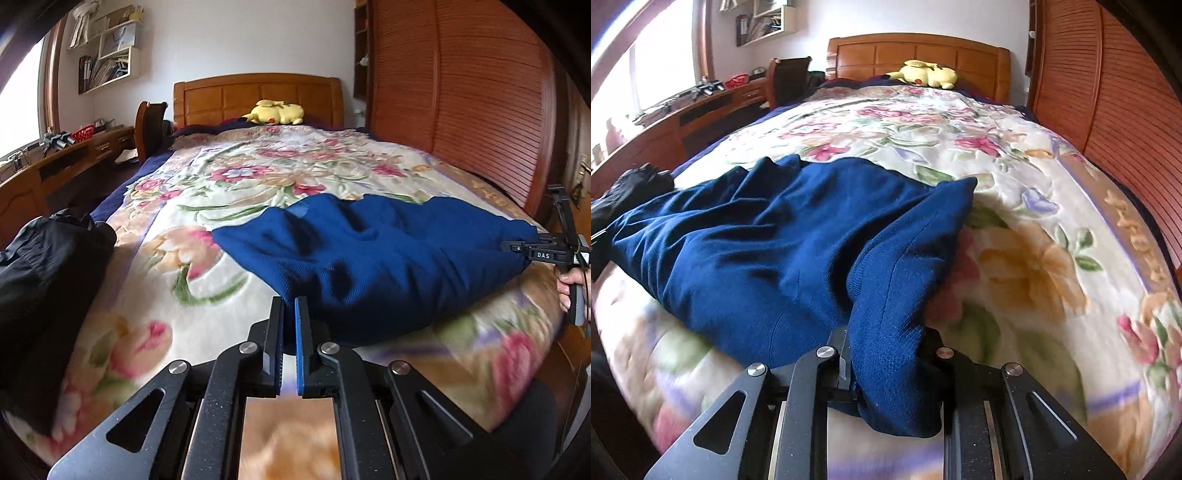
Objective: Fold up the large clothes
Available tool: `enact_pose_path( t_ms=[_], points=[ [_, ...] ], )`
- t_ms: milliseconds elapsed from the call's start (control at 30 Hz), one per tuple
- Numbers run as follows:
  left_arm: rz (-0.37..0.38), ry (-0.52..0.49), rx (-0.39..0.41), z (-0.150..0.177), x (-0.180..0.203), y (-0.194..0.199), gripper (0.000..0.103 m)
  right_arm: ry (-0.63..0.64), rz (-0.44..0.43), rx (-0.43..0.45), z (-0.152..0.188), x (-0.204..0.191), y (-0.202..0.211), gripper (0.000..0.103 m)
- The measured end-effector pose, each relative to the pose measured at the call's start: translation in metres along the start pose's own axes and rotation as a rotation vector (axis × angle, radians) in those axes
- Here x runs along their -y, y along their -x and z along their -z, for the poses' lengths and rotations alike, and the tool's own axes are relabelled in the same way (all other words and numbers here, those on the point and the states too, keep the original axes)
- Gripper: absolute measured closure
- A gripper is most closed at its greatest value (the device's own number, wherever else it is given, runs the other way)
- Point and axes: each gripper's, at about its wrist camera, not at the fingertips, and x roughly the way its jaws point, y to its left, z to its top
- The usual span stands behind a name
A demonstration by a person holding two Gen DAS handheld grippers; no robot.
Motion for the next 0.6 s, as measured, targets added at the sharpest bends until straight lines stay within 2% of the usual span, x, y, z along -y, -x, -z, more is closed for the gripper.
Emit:
enact_pose_path(
  t_ms=[133, 267, 400, 433, 500, 567, 600],
  points=[
    [0.007, -0.025, 0.020, 0.015, 0.012, 0.025, 0.097, -0.001, -0.009, -0.009, 0.027, 0.002, 0.027, 0.082],
    [-0.011, -0.022, 0.023, 0.015, 0.015, 0.028, 0.097, -0.010, 0.015, -0.035, 0.040, 0.002, 0.035, 0.078],
    [-0.049, -0.006, 0.017, 0.013, 0.016, 0.022, 0.097, -0.029, 0.088, -0.047, 0.038, 0.003, 0.048, 0.061],
    [-0.055, -0.005, 0.016, 0.015, 0.018, 0.022, 0.097, -0.025, 0.111, -0.033, 0.036, 0.002, 0.054, 0.058],
    [-0.057, 0.005, 0.017, 0.011, 0.015, 0.018, 0.097, -0.012, 0.135, 0.004, 0.030, -0.005, 0.066, 0.044],
    [-0.048, 0.026, 0.024, 0.010, 0.013, 0.019, 0.097, -0.007, 0.164, 0.050, 0.024, -0.008, 0.077, 0.037],
    [-0.046, 0.036, 0.028, 0.009, 0.012, 0.020, 0.097, -0.008, 0.170, 0.066, 0.024, -0.012, 0.082, 0.037]
  ],
)
